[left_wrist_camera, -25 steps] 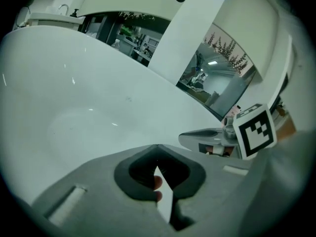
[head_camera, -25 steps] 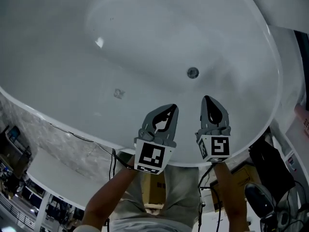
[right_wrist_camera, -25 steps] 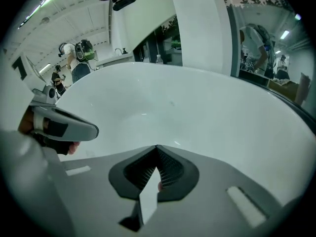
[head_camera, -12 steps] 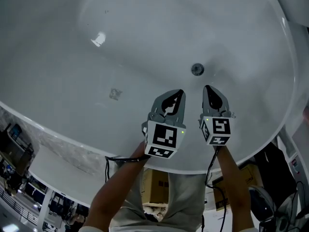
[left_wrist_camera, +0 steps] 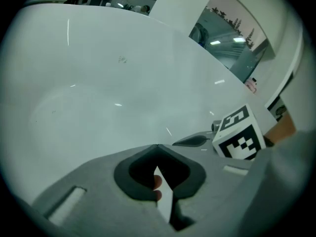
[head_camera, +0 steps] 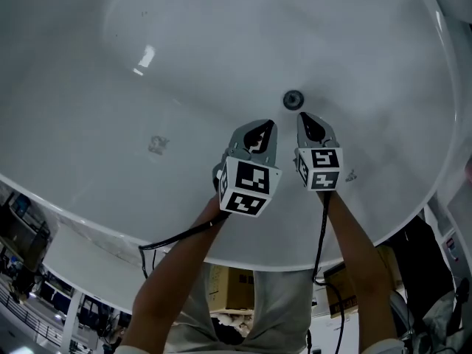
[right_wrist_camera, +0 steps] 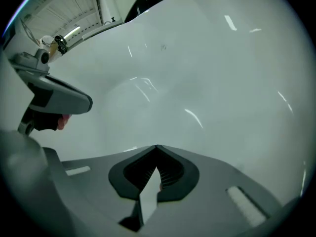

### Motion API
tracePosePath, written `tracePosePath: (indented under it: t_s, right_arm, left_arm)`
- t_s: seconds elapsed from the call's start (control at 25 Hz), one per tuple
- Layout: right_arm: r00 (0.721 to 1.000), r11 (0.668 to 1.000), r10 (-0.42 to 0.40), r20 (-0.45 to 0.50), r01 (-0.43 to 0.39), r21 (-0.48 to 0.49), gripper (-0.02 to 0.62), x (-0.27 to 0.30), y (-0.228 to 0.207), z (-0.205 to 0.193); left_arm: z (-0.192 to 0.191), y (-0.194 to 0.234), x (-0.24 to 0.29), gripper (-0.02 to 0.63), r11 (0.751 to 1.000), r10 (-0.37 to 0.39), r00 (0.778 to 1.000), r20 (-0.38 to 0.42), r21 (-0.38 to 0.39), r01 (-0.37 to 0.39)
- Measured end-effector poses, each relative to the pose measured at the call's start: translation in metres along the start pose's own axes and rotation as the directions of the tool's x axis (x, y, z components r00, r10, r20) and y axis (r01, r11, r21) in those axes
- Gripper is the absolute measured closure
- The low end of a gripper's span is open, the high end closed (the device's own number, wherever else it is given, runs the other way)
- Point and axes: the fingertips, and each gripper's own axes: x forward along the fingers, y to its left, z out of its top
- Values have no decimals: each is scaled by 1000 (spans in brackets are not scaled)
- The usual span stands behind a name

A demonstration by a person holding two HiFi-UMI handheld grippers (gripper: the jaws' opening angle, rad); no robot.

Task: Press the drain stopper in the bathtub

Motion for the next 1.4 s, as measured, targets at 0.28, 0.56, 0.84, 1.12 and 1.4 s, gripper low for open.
tracePosePath:
  t_s: [0.28, 0.56, 0.84, 1.12, 1.4]
  right_arm:
    - [998, 998, -17, -52, 15, -53, 592, 45, -14, -27]
    - [990, 995, 8, -139, -22, -98, 592, 82, -20, -44]
    - [981, 997, -10, -192, -5, -78, 592, 102, -29, -61]
    - [972, 997, -6, -234, -13, -82, 592, 115, -31, -74]
    - [956, 1000, 13, -294, -12, 6, 592, 120, -33, -71]
  left_arm:
    - [-30, 7, 34, 606, 1000, 3, 997, -74, 22, -2]
    - [-44, 17, 50, 607, 1000, 16, 995, -101, 5, -16]
    - [-50, 15, 65, 606, 1000, 1, 993, -114, 16, 1]
    - [-61, 14, 72, 606, 1000, -3, 991, -131, 7, 4]
    - [-68, 26, 82, 606, 1000, 19, 989, -148, -14, -21]
